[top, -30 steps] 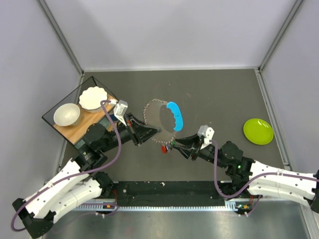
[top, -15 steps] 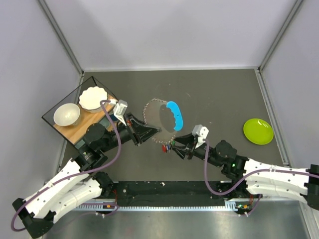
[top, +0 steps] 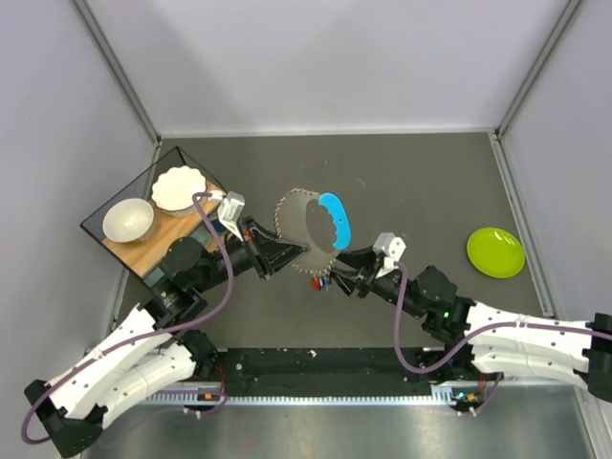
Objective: Remove the keys from the keyring
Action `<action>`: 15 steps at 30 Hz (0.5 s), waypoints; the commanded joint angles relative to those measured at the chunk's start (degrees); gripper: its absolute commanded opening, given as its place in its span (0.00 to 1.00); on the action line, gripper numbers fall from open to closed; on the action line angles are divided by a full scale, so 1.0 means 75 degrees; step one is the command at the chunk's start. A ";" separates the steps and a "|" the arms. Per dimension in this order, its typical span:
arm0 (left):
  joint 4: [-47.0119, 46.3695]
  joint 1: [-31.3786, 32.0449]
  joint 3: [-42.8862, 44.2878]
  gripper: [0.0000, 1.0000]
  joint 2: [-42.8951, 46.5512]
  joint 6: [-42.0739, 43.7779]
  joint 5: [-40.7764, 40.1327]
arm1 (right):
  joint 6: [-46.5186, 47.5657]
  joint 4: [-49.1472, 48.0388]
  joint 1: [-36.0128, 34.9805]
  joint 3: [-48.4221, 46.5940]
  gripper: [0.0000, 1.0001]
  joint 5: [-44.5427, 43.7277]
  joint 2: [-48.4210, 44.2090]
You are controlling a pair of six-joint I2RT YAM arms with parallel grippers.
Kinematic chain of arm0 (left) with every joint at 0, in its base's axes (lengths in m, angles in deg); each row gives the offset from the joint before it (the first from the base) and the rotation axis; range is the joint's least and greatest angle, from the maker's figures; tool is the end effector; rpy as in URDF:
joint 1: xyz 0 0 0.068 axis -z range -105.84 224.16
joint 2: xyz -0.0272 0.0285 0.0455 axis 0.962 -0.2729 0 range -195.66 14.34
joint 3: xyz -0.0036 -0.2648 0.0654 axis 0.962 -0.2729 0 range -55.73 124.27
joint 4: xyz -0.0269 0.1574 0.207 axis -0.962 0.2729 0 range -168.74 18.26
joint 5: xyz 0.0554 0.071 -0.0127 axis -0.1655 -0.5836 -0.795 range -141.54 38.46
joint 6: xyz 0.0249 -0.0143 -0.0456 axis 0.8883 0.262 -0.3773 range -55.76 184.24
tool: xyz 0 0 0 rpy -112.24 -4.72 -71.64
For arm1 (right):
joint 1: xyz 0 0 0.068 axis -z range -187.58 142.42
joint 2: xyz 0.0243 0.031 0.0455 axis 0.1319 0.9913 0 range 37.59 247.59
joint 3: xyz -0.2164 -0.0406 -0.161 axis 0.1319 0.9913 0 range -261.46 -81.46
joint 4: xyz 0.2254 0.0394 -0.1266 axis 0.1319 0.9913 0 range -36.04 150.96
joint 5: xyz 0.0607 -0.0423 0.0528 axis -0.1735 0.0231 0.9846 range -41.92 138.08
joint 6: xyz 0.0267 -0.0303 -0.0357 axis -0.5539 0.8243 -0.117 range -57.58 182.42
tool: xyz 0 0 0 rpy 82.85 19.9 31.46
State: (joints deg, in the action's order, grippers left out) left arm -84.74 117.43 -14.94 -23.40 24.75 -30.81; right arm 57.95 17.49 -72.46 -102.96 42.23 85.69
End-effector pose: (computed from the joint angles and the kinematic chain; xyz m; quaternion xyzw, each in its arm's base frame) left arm 0.1069 -0.1179 0.3650 0.1579 0.6336 -0.5823 0.4843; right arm 0.0871 0.1772 0.2726 -0.2897 0.5752 0.4078 0.6472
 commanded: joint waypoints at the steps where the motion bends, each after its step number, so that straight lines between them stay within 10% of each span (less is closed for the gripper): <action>1: -0.0712 -0.0027 0.0057 0.00 0.0051 0.0026 -0.0139 | 0.0057 -0.0692 -0.0115 -0.0216 0.43 0.0170 -0.0015; 12: -0.0723 -0.0027 0.0057 0.00 0.0028 0.0061 -0.0245 | -0.0084 -0.0716 -0.0126 -0.0145 0.35 0.0241 0.0231; 15: -0.0689 -0.0026 0.0057 0.00 0.0028 0.0085 -0.0279 | -0.0084 -0.0657 -0.0126 -0.0157 0.18 0.0206 0.0197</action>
State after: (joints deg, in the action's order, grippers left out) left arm -84.74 117.43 -15.03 -23.44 25.02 -31.95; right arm 57.80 15.43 -72.46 -102.96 43.45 87.24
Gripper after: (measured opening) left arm 0.145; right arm 0.297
